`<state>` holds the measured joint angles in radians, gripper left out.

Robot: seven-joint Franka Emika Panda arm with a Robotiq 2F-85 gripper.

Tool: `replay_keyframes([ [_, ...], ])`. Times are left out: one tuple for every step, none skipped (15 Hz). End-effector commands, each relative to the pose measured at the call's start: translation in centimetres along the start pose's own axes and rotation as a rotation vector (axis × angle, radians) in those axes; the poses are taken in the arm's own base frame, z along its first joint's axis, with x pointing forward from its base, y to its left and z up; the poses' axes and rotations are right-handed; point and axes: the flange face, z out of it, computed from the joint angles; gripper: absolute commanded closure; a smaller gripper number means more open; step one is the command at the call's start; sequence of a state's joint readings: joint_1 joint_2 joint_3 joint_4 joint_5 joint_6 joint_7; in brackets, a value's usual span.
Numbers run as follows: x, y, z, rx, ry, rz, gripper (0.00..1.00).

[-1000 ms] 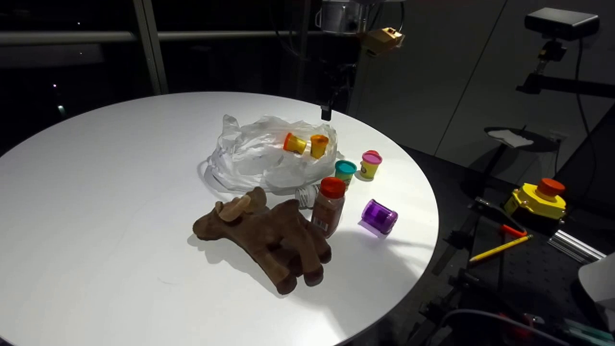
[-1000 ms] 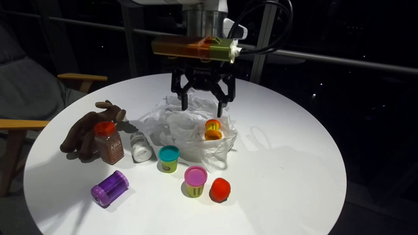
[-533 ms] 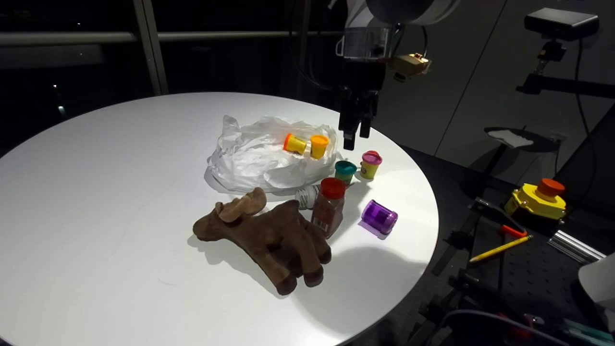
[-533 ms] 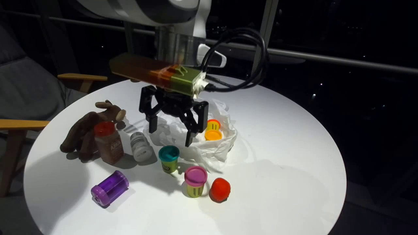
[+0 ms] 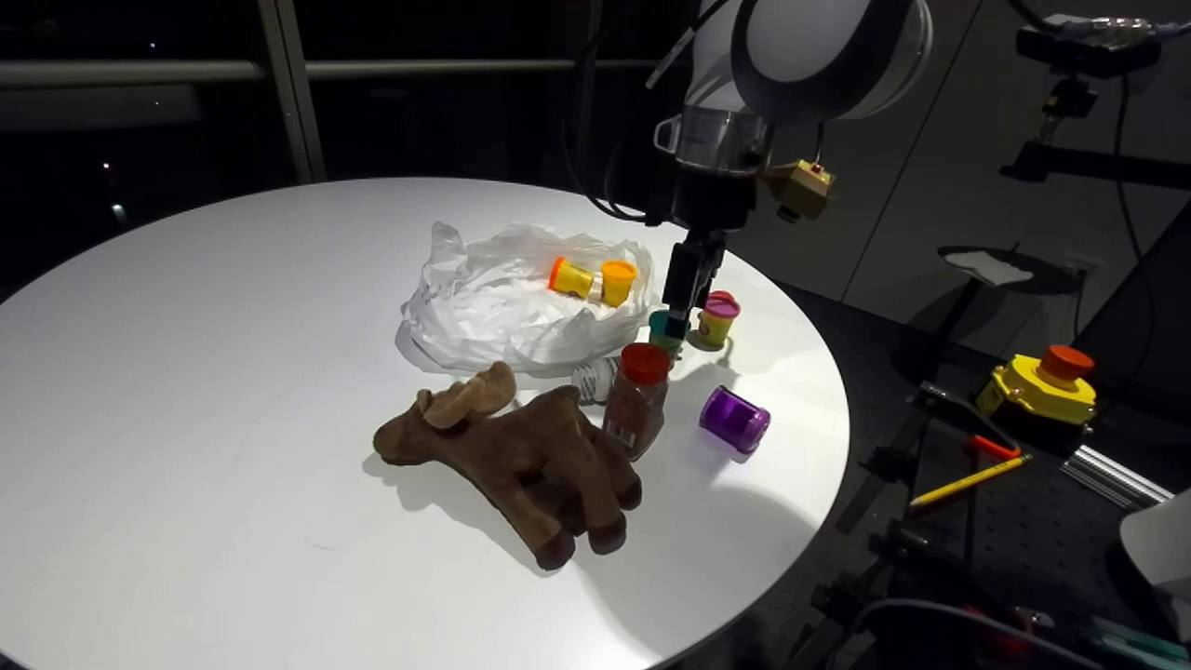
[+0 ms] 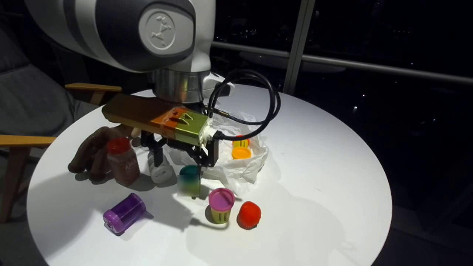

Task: Put the objects on the table in the plastic bag

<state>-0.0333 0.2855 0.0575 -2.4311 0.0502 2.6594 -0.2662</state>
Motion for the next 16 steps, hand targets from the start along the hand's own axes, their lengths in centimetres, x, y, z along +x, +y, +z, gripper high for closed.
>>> replay_keyframes([
  [0.0, 0.3, 1.0, -0.009, 0.016, -0.031, 0.0],
  [0.0, 0.3, 1.3, -0.014, 0.016, -0.038, 0.0],
  [0.1, 0.4, 1.6, -0.012, 0.014, -0.043, 0.0],
  [0.2, 0.4, 1.8, -0.011, 0.022, -0.048, 0.0],
  [0.2, 0.5, 1.9, -0.013, 0.031, -0.055, 0.0],
  [0.4, 0.6, 2.1, -0.019, 0.041, -0.06, 0.0],
  [0.5, 0.7, 2.2, -0.022, 0.049, -0.062, 0.0],
  [0.6, 0.8, 2.1, -0.024, 0.06, -0.065, 0.0],
  [0.7, 0.9, 2.1, -0.025, 0.07, -0.068, 0.0],
  [0.8, 1.0, 2.1, -0.026, 0.08, -0.069, 0.0],
  [0.9, 1.1, 2.1, -0.035, 0.09, -0.07, 0.0],
  [1.0, 1.3, 2.1, -0.039, 0.096, -0.069, 0.25],
  [1.0, 1.4, 2.1, -0.047, 0.103, -0.07, 0.27],
  [1.1, 1.6, 2.1, -0.055, 0.106, -0.074, 0.35],
  [1.1, 1.7, 2.0, -0.062, 0.108, -0.078, 0.43],
  [1.1, 1.8, 2.1, -0.068, 0.107, -0.083, 0.54],
])
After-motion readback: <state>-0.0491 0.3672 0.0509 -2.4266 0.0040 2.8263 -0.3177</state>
